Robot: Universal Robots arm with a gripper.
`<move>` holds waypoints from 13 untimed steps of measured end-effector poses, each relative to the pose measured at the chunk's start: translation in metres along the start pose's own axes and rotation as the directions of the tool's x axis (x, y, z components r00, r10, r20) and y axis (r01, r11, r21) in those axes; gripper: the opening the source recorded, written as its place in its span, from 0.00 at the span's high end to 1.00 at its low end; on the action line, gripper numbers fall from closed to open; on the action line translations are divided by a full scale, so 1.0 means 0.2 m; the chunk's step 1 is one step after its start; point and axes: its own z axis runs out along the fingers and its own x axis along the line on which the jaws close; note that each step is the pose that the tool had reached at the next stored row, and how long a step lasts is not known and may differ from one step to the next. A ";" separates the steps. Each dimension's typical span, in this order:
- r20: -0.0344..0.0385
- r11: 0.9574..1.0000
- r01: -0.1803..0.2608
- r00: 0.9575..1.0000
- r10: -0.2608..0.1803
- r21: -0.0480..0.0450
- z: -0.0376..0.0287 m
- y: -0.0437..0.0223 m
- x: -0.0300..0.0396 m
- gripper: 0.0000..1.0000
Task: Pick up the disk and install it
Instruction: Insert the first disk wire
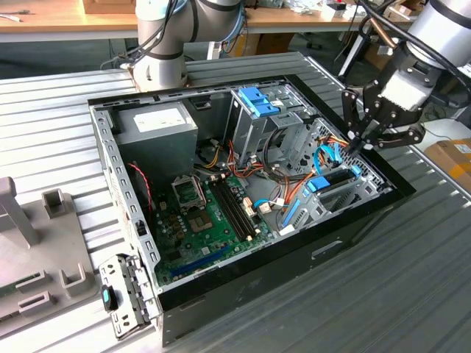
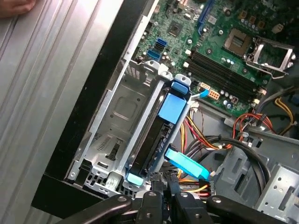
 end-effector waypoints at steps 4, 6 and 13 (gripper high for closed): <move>-0.004 0.994 -0.111 0.994 0.111 0.005 0.006 0.000 0.000 0.84; -0.005 0.992 -0.130 0.992 0.130 0.006 0.007 0.003 0.000 0.84; -0.005 0.988 -0.154 0.988 0.154 0.008 0.010 0.043 -0.017 0.84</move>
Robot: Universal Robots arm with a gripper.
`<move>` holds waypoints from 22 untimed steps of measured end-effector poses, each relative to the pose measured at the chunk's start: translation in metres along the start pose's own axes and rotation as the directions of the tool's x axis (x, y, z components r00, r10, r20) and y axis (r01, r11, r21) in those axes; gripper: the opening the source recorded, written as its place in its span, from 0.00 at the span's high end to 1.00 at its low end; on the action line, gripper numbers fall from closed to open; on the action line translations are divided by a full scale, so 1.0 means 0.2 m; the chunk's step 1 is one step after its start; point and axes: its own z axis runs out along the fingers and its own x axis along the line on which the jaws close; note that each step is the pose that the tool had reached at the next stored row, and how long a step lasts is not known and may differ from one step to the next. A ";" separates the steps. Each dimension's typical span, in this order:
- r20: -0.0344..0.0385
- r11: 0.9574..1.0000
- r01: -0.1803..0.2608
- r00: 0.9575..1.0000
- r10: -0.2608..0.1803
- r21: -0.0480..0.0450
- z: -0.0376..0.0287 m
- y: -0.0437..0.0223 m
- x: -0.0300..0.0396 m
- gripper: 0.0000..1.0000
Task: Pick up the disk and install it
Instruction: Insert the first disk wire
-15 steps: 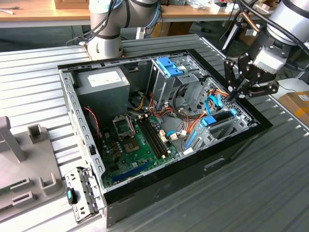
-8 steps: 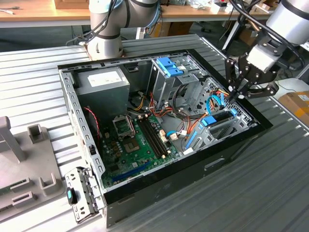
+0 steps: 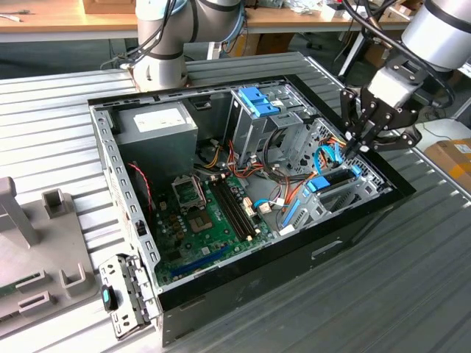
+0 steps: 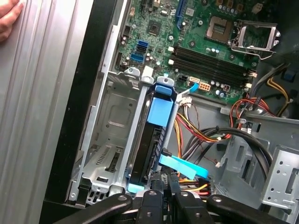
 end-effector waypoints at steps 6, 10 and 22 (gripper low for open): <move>-0.001 1.000 -0.020 1.000 0.020 0.001 0.006 0.032 -0.008 0.84; -0.004 0.996 -0.093 0.996 0.093 0.004 0.010 0.036 -0.009 0.84; -0.014 0.980 -0.200 0.980 0.200 0.012 0.028 0.088 0.014 0.84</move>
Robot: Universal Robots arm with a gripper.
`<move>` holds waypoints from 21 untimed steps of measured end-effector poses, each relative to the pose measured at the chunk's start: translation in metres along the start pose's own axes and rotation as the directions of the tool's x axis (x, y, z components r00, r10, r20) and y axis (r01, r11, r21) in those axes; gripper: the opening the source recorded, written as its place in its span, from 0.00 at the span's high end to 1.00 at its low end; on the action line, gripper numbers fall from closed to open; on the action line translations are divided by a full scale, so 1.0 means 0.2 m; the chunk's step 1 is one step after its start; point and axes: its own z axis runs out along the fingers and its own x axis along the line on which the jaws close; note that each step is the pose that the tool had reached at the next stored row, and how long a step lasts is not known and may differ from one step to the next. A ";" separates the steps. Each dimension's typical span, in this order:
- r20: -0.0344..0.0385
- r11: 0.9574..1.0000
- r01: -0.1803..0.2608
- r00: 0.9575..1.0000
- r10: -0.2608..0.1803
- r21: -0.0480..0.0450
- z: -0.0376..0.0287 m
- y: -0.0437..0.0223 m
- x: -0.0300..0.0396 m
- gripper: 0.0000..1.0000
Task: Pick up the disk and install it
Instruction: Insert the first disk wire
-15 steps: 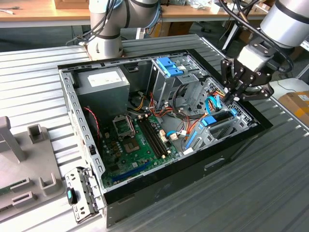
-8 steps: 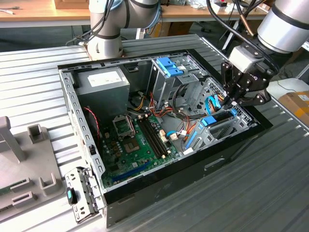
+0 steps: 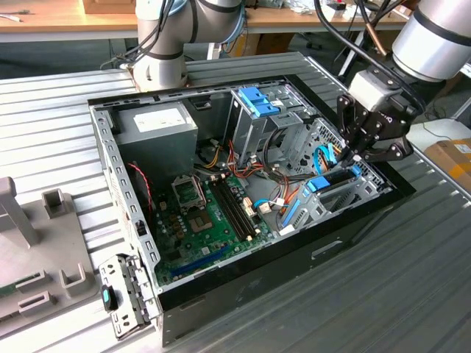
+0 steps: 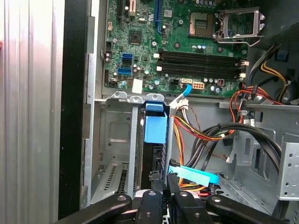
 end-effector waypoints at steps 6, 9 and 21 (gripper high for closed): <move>-0.021 1.000 0.001 1.000 -0.001 -0.001 0.002 0.002 -0.004 0.84; -0.019 1.000 0.001 1.000 -0.001 -0.001 0.016 0.004 -0.003 0.84; -0.018 1.000 0.001 1.000 -0.001 -0.001 0.068 0.001 -0.001 0.84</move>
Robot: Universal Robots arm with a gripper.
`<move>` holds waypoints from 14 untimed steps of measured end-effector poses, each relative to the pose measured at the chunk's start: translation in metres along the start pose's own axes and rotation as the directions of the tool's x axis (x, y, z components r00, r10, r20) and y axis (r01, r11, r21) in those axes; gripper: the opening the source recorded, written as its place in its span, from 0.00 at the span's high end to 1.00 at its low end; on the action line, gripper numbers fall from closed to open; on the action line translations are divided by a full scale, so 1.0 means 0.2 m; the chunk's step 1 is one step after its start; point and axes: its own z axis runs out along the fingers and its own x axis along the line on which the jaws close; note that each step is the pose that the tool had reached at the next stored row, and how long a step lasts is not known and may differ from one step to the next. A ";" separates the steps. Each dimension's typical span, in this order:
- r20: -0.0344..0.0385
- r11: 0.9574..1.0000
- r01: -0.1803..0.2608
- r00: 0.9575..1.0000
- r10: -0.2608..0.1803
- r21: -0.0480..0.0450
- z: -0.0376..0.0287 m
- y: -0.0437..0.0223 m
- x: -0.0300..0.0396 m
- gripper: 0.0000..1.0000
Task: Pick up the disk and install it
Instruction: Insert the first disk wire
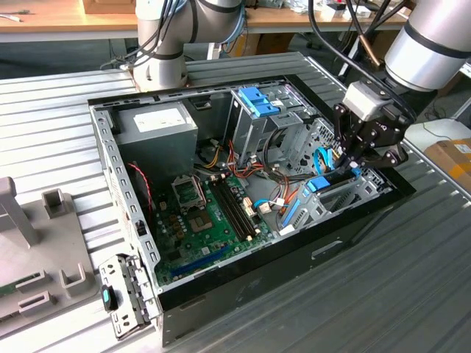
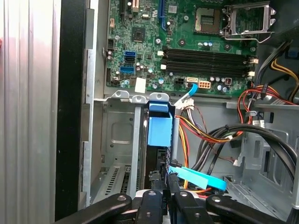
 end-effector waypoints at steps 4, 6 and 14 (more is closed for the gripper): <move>0.000 1.000 -0.014 1.000 0.014 0.000 0.000 0.000 0.000 0.84; 0.000 1.000 -0.015 1.000 0.015 0.000 0.003 0.006 -0.001 0.84; 0.000 1.000 -0.014 1.000 0.014 0.001 0.006 0.007 -0.002 0.84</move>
